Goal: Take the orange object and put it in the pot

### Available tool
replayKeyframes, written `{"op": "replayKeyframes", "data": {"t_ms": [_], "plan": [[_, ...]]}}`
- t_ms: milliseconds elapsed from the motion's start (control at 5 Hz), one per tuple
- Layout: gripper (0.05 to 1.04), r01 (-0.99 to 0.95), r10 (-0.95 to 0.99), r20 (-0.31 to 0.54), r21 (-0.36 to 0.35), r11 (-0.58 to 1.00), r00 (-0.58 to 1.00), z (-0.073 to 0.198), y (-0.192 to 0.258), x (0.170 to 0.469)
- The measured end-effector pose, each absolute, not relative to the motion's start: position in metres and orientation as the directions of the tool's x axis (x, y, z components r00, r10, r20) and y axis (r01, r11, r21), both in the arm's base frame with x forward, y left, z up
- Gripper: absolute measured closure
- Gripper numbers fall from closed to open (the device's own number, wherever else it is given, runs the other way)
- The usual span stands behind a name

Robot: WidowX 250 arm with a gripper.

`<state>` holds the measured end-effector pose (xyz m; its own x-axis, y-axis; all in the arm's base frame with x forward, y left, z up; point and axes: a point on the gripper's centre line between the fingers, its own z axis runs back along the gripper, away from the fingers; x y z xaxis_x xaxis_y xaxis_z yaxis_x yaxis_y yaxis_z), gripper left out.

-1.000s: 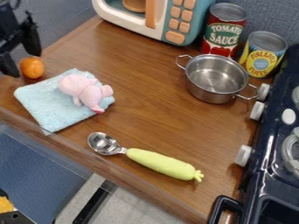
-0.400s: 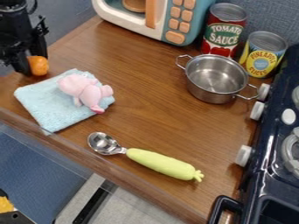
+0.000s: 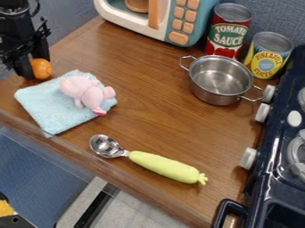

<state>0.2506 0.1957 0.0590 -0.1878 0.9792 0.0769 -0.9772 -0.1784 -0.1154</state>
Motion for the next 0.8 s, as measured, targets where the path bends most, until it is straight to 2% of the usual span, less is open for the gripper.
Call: {"op": "replayKeyframes", "data": {"t_ms": [200, 400, 600, 800], "plan": [[0.502, -0.977, 0.979, 0.122, -0.158, -0.145, -0.165, 0.087, 0.171, 0.26], [0.502, -0.959, 0.978, 0.12, -0.249, -0.135, -0.169, 0.129, 0.143, 0.266], [0.502, -0.947, 0.994, 0.051, -0.312, -0.077, -0.097, 0.145, 0.105, 0.286], [0.502, -0.937, 0.999, -0.017, -0.348, 0.027, 0.035, 0.142, 0.054, 0.323]]}}
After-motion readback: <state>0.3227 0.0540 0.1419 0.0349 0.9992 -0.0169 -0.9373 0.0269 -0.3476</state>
